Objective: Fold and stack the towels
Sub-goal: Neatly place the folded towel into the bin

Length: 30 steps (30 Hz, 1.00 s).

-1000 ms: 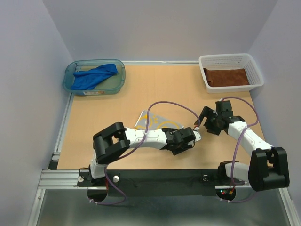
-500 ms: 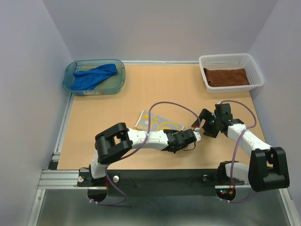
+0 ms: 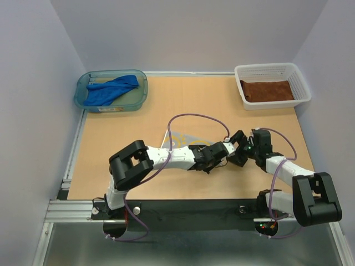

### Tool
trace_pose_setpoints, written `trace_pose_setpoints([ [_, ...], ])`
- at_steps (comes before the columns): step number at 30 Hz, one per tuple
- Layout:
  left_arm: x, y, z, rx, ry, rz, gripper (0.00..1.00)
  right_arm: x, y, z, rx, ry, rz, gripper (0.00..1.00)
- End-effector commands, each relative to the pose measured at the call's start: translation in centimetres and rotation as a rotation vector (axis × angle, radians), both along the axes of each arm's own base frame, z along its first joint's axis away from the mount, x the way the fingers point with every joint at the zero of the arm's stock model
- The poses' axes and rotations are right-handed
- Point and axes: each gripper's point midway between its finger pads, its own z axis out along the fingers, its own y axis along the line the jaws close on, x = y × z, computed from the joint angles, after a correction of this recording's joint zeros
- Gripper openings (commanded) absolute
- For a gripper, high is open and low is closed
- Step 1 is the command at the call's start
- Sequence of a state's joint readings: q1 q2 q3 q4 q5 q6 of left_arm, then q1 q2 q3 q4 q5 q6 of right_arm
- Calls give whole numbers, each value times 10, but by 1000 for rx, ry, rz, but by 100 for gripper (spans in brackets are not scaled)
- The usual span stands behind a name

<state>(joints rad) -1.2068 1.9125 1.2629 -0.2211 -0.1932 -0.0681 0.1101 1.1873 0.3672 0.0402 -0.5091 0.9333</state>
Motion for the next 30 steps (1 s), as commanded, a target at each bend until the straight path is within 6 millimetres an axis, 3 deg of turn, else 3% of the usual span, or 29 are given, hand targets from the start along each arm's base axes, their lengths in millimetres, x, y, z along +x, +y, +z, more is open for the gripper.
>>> trace_pose_setpoints([
  [1, 9, -10, 38, -135, 2, 47, 0, 6, 12, 6, 85, -15, -24, 100],
  [10, 19, -6, 59, -205, 5, 103, 0, 1, 16, -9, 129, 48, -97, 100],
  [19, 17, -6, 63, -218, 20, 103, 0, 4, 26, -23, 164, 100, -113, 100],
  [30, 20, -16, 68, -228, 31, 124, 0, 10, 62, -35, 169, 142, -79, 96],
])
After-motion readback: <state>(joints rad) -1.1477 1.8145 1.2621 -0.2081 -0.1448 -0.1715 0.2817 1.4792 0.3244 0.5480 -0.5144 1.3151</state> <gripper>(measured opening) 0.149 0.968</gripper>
